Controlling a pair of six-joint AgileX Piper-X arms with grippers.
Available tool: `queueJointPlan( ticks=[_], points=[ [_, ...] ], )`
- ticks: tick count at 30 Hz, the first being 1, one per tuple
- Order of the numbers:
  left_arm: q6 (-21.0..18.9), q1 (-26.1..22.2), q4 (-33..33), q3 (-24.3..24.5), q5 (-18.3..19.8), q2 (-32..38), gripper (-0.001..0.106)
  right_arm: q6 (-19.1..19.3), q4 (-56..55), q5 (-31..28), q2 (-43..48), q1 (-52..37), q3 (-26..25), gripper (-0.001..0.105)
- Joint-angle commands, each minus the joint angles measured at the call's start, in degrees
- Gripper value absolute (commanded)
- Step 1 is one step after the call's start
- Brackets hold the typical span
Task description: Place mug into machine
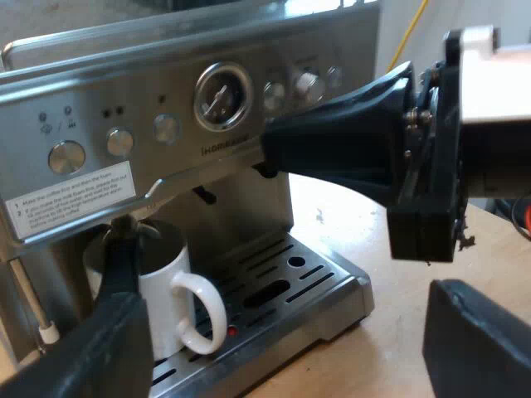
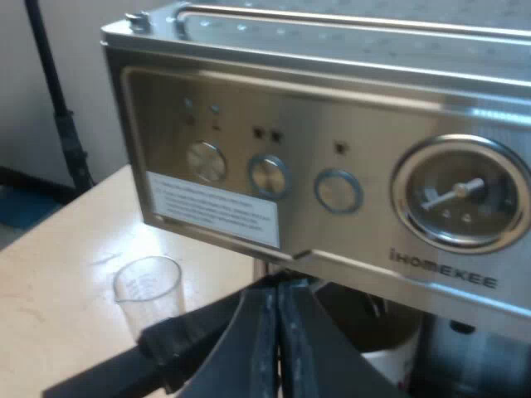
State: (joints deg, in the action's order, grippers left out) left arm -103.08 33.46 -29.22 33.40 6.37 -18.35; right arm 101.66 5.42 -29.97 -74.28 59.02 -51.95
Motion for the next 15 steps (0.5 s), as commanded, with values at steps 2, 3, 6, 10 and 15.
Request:
queueJointPlan(
  ticks=[2,3,6,10,15],
  points=[
    [-0.7,-8.3,3.9,0.2,8.4,-1.0,0.068,0.1,-0.5,0.8,-0.1,-1.9,-0.7,0.000],
    [-0.5,-9.1,4.0,0.2,9.9,-1.2,0.068,0.1,-0.5,0.8,-0.2,-2.1,-0.7,0.000],
    [0.0,-14.2,3.3,0.2,17.5,-1.7,0.068,0.1,-0.5,1.7,-1.2,-3.1,-0.9,0.000],
    [1.0,-14.1,2.4,0.2,18.7,-1.8,0.068,0.1,-0.5,3.1,-3.8,-3.4,-2.2,0.000],
    [1.7,-12.5,2.2,0.2,17.7,-1.8,0.068,0.1,-0.1,3.1,-7.7,-3.4,-5.1,0.000]
  ],
)
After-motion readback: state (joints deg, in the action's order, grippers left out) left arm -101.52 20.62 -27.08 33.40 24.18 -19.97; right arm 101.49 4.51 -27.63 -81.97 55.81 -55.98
